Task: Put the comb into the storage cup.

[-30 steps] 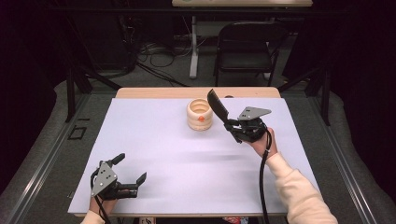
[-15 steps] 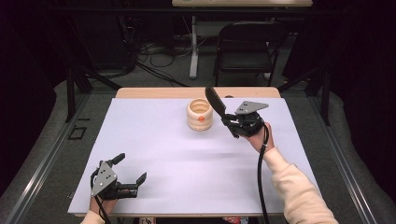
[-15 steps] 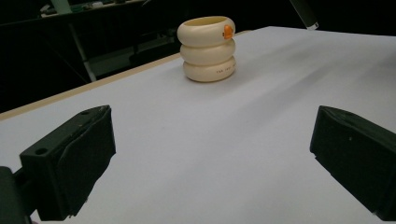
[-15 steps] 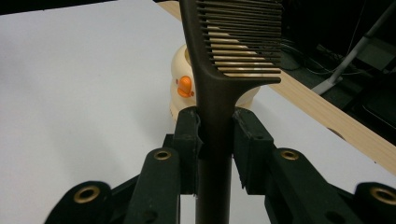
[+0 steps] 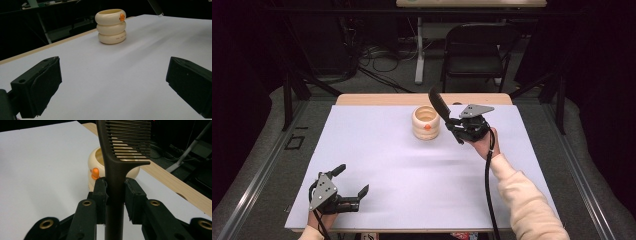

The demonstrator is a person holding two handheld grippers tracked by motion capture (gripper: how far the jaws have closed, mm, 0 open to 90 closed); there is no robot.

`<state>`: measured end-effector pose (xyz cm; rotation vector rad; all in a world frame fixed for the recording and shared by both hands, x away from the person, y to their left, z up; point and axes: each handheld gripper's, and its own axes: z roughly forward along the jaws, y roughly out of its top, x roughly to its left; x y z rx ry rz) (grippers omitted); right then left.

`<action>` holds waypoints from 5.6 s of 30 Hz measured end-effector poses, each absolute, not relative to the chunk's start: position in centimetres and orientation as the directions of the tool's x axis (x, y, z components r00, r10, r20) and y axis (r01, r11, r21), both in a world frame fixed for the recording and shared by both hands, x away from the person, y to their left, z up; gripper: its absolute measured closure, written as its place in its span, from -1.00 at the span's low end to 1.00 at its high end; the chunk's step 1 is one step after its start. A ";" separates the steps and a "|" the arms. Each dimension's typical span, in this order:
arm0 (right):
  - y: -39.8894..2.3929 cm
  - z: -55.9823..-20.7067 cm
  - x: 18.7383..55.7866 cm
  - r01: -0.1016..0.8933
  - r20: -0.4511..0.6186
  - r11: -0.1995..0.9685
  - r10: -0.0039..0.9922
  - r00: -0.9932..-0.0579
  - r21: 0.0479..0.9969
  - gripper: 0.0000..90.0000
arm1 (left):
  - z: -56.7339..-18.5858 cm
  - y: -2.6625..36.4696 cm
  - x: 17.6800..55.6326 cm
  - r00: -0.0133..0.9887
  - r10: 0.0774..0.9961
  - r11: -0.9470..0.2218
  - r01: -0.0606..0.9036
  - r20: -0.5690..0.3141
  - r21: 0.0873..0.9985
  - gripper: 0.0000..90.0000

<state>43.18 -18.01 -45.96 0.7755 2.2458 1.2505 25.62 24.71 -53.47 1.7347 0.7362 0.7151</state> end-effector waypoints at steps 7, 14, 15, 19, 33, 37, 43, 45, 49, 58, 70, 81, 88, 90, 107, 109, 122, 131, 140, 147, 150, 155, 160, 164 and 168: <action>-17.5 -46.0 43.8 0.254 -0.109 0.424 0.666 -0.738 0.869 0.61 | -53.5 24.7 25.6 0.629 0.770 -0.240 0.130 0.107 0.962 -1.00; -17.0 -45.8 44.3 0.253 -0.100 0.410 0.667 -0.738 0.876 0.61 | -53.5 24.7 25.6 0.628 0.771 -0.239 0.129 0.107 0.962 -1.00; -16.9 -45.7 44.3 0.250 -0.100 0.409 0.667 -0.738 0.878 0.61 | -53.5 24.7 25.6 0.628 0.771 -0.239 0.129 0.107 0.962 -1.00; -16.5 -45.6 44.4 0.245 -0.101 0.408 0.664 -0.741 0.879 0.61 | -53.5 24.7 25.6 0.628 0.771 -0.239 0.129 0.107 0.962 -1.00; -16.1 -45.4 45.1 0.243 -0.095 0.395 0.668 -0.738 0.886 0.61 | -53.5 24.7 25.6 0.628 0.771 -0.239 0.129 0.107 0.962 -1.00; -16.1 -45.3 45.2 0.245 -0.095 0.395 0.669 -0.738 0.885 0.61 | -53.5 24.7 25.6 0.628 0.771 -0.239 0.128 0.108 0.963 -1.00; -15.9 -45.2 45.4 0.242 -0.097 0.394 0.670 -0.736 0.887 0.61 | -53.5 24.7 25.6 0.628 0.771 -0.239 0.128 0.107 0.963 -1.00; -15.9 -45.2 45.4 0.241 -0.097 0.393 0.670 -0.736 0.887 0.61 | -53.5 24.7 25.6 0.628 0.771 -0.239 0.129 0.107 0.963 -1.00; -15.8 -44.9 45.6 0.243 -0.092 0.388 0.671 -0.736 0.889 0.61 | -53.5 24.7 25.6 0.628 0.771 -0.237 0.129 0.106 0.963 -1.00; -15.5 -44.5 45.9 0.232 -0.095 0.382 0.670 -0.736 0.894 0.61 | -53.5 24.7 25.6 0.629 0.770 -0.237 0.128 0.106 0.963 -1.00; -15.0 -44.1 46.1 0.225 -0.099 0.382 0.668 -0.737 0.897 0.61 | -53.5 24.7 25.6 0.628 0.770 -0.237 0.126 0.108 0.963 -1.00; -14.5 -43.5 46.4 0.216 -0.108 0.384 0.667 -0.738 0.898 0.61 | -53.4 24.7 25.6 0.629 0.769 -0.239 0.123 0.110 0.963 -1.00; -14.2 -43.1 46.5 0.208 -0.114 0.384 0.666 -0.737 0.900 0.61 | -53.4 24.7 25.6 0.628 0.770 -0.237 0.121 0.110 0.964 -1.00; -14.1 -43.0 46.6 0.206 -0.115 0.384 0.666 -0.737 0.900 0.61 | -53.4 24.7 25.6 0.628 0.770 -0.236 0.124 0.108 0.964 -1.00; -13.2 -42.6 47.1 0.190 -0.129 0.391 0.657 -0.742 0.901 0.61 | -53.5 24.7 25.6 0.630 0.770 -0.234 0.127 0.104 0.964 -1.00; -13.2 -42.4 47.1 0.191 -0.129 0.392 0.658 -0.742 0.900 0.61 | -53.5 24.7 25.6 0.630 0.770 -0.234 0.127 0.104 0.964 -1.00; -11.9 -41.4 47.8 0.186 -0.139 0.400 0.656 -0.741 0.897 0.61 | -53.5 24.7 25.6 0.630 0.770 -0.235 0.126 0.105 0.964 -1.00; -11.5 -41.4 48.2 0.180 -0.143 0.400 0.655 -0.742 0.898 0.61 | -53.5 24.7 25.6 0.631 0.769 -0.231 0.126 0.102 0.965 -1.00; -11.2 -41.2 48.5 0.176 -0.140 0.390 0.658 -0.740 0.904 0.61 | -53.5 24.7 25.6 0.631 0.769 -0.233 0.126 0.103 0.964 -1.00; -10.6 -41.3 48.6 0.171 -0.139 0.386 0.654 -0.743 0.907 0.61 | -53.5 24.7 25.6 0.630 0.769 -0.234 0.126 0.104 0.964 -1.00; -10.3 -41.3 48.7 0.168 -0.134 0.375 0.657 -0.742 0.912 0.61 | -53.5 24.7 25.6 0.630 0.769 -0.234 0.125 0.105 0.964 -1.00; -9.7 -41.4 48.8 0.159 -0.139 0.375 0.655 -0.743 0.913 0.61 | -53.5 24.7 25.6 0.630 0.769 -0.234 0.124 0.105 0.964 -1.00; -9.6 -41.5 49.0 0.156 -0.139 0.368 0.658 -0.740 0.917 0.61 | -53.5 24.8 25.6 0.630 0.769 -0.235 0.124 0.107 0.964 -1.00; -9.5 -41.6 49.1 0.150 -0.139 0.361 0.660 -0.738 0.920 0.61 | -53.5 24.7 25.6 0.630 0.769 -0.235 0.124 0.107 0.964 -1.00; -9.5 -41.7 49.2 0.138 -0.141 0.353 0.659 -0.738 0.925 0.61 | -53.5 24.7 25.6 0.629 0.770 -0.235 0.124 0.107 0.964 -1.00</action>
